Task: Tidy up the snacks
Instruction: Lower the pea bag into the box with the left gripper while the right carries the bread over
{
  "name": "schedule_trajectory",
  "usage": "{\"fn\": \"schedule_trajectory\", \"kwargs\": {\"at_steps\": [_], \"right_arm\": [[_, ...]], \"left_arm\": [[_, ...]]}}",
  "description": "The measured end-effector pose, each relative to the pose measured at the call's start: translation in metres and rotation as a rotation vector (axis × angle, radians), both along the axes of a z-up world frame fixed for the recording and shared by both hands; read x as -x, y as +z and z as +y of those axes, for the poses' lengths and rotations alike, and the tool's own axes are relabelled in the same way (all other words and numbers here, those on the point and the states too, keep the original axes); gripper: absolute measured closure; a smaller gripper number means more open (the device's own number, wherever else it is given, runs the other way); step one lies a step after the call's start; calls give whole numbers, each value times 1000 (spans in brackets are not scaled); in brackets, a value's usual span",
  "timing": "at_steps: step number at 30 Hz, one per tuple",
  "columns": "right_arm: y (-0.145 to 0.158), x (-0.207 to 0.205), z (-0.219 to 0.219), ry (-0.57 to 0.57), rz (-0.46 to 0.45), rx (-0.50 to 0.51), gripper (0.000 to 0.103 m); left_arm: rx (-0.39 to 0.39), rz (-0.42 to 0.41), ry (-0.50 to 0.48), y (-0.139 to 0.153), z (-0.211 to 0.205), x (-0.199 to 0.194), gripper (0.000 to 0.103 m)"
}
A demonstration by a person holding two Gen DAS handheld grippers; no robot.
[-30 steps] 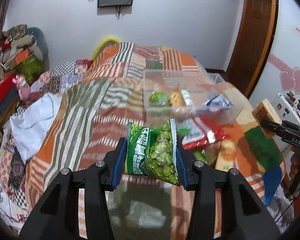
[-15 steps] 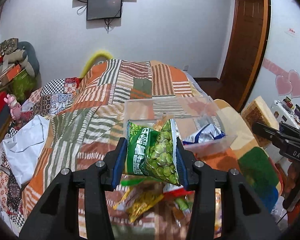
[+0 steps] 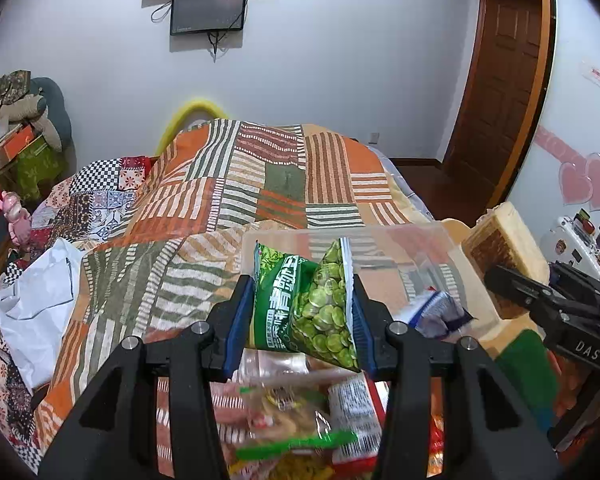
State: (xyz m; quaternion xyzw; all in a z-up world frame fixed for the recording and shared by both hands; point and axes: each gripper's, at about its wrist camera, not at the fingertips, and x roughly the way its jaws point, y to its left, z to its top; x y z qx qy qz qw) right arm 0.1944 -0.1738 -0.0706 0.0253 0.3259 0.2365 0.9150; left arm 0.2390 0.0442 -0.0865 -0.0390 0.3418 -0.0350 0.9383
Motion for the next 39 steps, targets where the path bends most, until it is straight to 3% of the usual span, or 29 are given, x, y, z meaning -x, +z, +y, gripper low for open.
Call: {"fn": "schedule_trajectory", "kwargs": {"at_steps": [22,31,39], "right_arm": [[-48,-49,27,42,165,70,51],[-53,-52,33,57,183,122,50],[-35,-43,22,36,142,102,44]], "left_arm": [[16,199,-24,-55,7,-89,57],[6,207,-24,-56,4,-90,55],[-19,163,-41,-39,-3,-64,52]]}}
